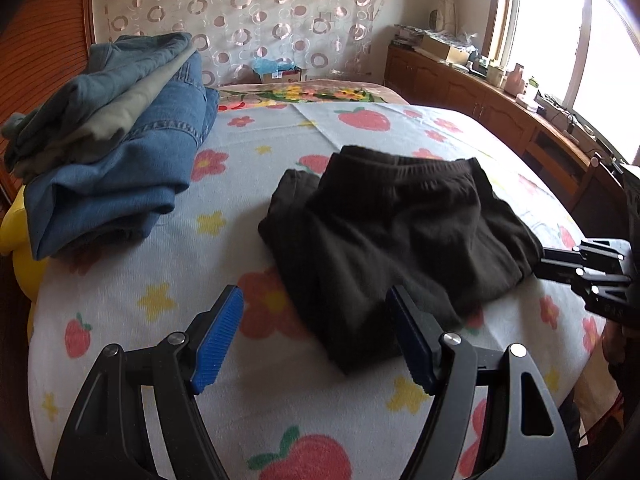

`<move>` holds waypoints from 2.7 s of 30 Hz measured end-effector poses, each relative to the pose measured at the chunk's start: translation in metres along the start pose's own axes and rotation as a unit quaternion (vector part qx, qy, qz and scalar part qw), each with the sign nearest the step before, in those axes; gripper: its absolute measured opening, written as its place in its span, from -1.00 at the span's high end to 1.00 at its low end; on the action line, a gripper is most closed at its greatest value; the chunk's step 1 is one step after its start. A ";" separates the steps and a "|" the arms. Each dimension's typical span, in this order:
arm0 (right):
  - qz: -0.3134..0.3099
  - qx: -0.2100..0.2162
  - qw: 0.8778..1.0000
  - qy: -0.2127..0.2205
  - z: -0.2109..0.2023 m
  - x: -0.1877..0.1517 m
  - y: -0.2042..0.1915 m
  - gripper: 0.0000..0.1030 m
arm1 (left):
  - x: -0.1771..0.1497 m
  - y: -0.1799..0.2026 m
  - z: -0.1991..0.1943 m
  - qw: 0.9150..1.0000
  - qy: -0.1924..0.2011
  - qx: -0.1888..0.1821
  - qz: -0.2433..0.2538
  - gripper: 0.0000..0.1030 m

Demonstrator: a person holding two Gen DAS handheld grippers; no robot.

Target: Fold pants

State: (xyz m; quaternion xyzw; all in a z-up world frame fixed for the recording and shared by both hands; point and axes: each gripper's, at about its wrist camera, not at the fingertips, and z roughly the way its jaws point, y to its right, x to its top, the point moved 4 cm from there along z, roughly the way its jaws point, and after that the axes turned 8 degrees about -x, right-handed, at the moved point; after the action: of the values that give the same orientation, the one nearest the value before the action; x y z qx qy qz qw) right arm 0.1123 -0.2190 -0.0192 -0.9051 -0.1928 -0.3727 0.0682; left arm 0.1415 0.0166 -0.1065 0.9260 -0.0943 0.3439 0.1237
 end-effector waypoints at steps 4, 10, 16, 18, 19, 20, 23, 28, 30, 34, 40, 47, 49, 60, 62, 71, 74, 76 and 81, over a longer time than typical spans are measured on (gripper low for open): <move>-0.007 -0.002 1.000 0.003 0.000 0.004 0.001 0.87 | -0.002 -0.003 0.005 1.000 -0.007 0.000 -0.004 -0.45; 0.005 -0.027 0.999 0.027 -0.017 0.003 0.016 0.92 | -0.006 -0.001 0.009 1.000 -0.008 -0.001 0.000 -0.45; 0.012 -0.021 1.000 0.010 -0.012 -0.002 0.014 0.92 | -0.008 -0.002 0.010 1.000 -0.002 -0.006 -0.005 -0.45; 0.016 -0.020 1.000 0.013 -0.014 0.001 0.012 0.91 | -0.008 -0.003 0.010 1.000 -0.001 -0.008 -0.006 -0.45; 0.019 -0.016 1.000 0.016 -0.016 0.002 0.014 0.88 | -0.008 -0.003 0.010 1.000 0.000 -0.009 -0.006 -0.46; 0.025 -0.009 0.999 0.019 -0.019 0.004 0.016 0.83 | -0.008 -0.003 0.010 1.000 -0.001 -0.008 -0.008 -0.51; 0.035 -0.014 0.999 0.028 -0.022 0.005 0.022 0.60 | -0.009 -0.006 0.011 1.000 -0.001 -0.012 -0.014 -0.51; 0.054 -0.030 0.998 0.029 -0.015 0.014 0.026 0.13 | -0.009 -0.007 0.012 1.000 0.000 -0.014 -0.017 -0.52; 0.056 -0.024 0.998 0.029 -0.009 0.020 0.024 0.12 | -0.009 -0.007 0.012 1.000 0.000 -0.014 -0.016 -0.52; 0.047 -0.025 0.998 0.023 0.013 0.035 0.016 0.10 | -0.009 -0.007 0.012 1.000 0.000 -0.014 -0.016 -0.53; 0.032 -0.043 0.999 0.006 0.041 0.049 0.013 0.10 | -0.009 -0.007 0.012 1.000 0.000 -0.014 -0.016 -0.54; 0.024 -0.050 0.998 -0.006 0.055 0.051 0.014 0.09 | -0.010 -0.007 0.012 1.000 0.000 -0.014 -0.015 -0.54; 0.025 -0.049 0.998 -0.006 0.055 0.052 0.014 0.09 | -0.010 -0.007 0.012 1.000 0.000 -0.014 -0.015 -0.54; 0.018 -0.052 0.998 -0.005 0.056 0.051 0.010 0.02 | 0.004 -0.003 0.012 0.999 -0.026 -0.017 -0.008 -0.55; 0.016 -0.053 0.998 -0.005 0.056 0.050 0.010 0.01 | 0.012 -0.001 0.010 1.000 -0.015 -0.022 -0.006 -0.55; 0.017 -0.051 0.999 -0.004 0.055 0.049 0.013 0.00 | 0.041 -0.011 0.024 0.999 -0.003 -0.042 -0.025 -0.33; 0.016 -0.051 0.999 -0.004 0.055 0.050 0.012 0.00 | 0.043 -0.015 0.032 0.999 -0.009 -0.040 -0.030 -0.16; 0.017 -0.051 0.999 -0.004 0.055 0.049 0.013 0.00 | 0.044 -0.017 0.037 0.999 -0.013 -0.035 -0.032 -0.14; 0.018 -0.049 0.999 -0.004 0.055 0.049 0.013 0.00 | 0.043 -0.022 0.048 0.998 -0.021 -0.034 -0.042 -0.13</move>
State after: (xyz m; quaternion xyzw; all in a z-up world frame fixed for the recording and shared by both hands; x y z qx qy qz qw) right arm 0.1851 -0.2019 -0.0235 -0.9122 -0.1580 -0.3767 0.0303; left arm 0.2089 0.0196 -0.1165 0.9316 -0.0695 0.3153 0.1672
